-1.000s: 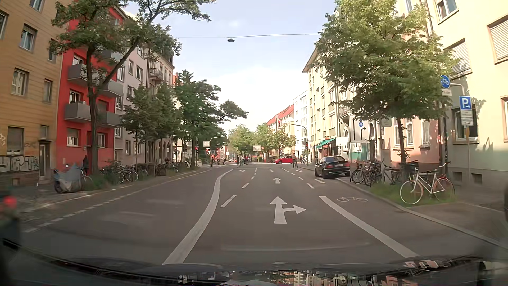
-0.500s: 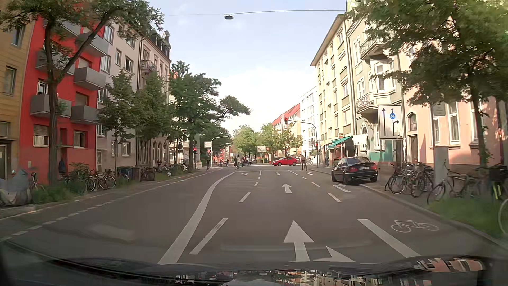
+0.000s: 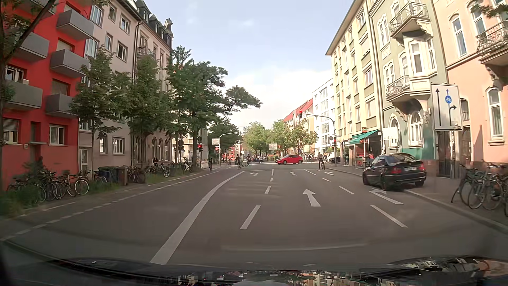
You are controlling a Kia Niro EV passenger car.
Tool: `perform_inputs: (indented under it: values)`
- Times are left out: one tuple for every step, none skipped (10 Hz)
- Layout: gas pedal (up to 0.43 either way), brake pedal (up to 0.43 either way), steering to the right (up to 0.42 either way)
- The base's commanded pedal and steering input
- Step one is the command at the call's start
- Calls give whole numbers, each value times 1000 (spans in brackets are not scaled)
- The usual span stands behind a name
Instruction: Follow the waypoints while adhering to traffic rules and regulations
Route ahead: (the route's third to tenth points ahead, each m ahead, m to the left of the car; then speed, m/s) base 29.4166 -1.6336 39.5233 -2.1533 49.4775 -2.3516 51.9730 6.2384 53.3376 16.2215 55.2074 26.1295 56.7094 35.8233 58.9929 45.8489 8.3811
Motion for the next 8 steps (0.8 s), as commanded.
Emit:
perform_inputs:
  values:
    - [0, 0, -44]
    - [0, 0, -45]
    - [0, 0, -44]
    - [0, 0, -43]
    - [0, 0, -39]
    - [0, 0, -33]
    - [0, 0, -27]
    - [0, 0, -19]
